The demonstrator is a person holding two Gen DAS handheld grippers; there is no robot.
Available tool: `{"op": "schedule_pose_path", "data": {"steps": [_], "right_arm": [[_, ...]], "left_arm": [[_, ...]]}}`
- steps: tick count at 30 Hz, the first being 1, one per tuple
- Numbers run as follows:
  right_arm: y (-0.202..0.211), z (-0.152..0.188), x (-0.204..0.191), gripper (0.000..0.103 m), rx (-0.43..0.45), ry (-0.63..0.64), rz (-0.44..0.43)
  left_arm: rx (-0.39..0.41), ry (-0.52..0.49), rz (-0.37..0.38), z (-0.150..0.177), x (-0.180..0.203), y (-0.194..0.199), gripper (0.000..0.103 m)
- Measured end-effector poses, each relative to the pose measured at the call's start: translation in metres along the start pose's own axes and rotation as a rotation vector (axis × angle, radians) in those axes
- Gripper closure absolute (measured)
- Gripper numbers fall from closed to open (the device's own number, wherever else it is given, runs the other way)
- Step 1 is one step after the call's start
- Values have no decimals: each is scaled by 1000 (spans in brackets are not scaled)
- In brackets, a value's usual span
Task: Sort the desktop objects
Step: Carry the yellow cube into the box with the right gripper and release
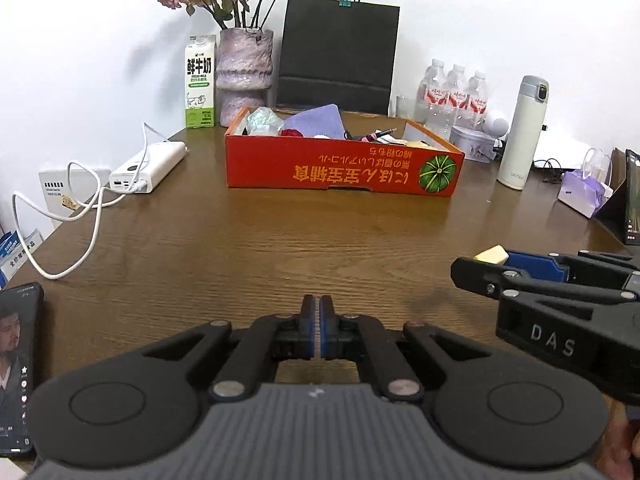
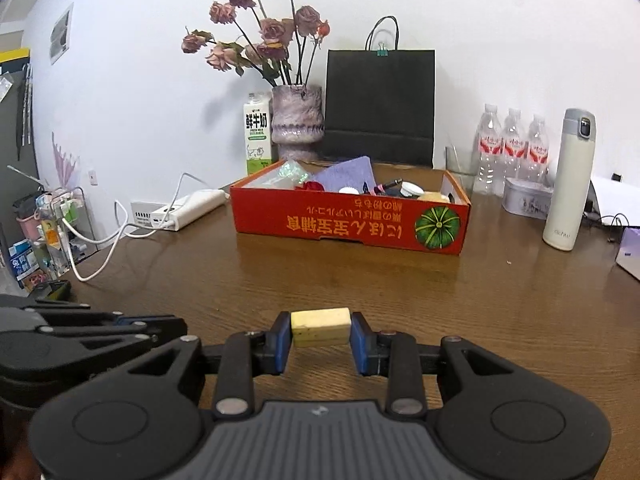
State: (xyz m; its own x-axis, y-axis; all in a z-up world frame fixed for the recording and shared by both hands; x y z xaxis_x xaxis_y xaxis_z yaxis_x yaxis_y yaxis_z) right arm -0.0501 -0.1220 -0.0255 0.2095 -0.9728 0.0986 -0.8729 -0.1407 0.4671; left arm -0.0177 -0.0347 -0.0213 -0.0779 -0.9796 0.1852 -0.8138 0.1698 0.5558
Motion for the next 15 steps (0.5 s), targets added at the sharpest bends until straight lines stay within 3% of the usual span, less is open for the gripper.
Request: {"op": "schedule_pose_path", "data": {"steps": [4, 7, 9, 15], "right_arm": [[-10, -2, -1, 73, -11, 2, -12], [-22, -20, 0, 73, -12, 15, -49], [-32, -43, 4, 73, -5, -2, -82], [-94, -143, 35, 73, 21, -16, -115]], "left_arm": [[-15, 6, -1, -4, -3, -8, 100], [-15, 27, 43, -33, -6, -15, 100], [-19, 59, 97, -66, -9, -23, 100], [49, 30, 103, -186, -13, -68, 100]]}}
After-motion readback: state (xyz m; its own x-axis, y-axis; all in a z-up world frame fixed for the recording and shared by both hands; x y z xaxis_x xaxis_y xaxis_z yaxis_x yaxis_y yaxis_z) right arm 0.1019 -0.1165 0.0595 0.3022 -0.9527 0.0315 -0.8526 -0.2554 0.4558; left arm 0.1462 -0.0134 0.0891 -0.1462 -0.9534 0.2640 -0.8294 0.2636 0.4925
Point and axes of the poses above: each gripper's, at about its wrist camera, not at the fingertips, and y roughly against the way its jaws point, x to its right, z to its underside, the point moved 9 cm from there along -y, roughly the way its jaws point, and after that the axes turned 8 degrees about y, right-handed, at the moved point
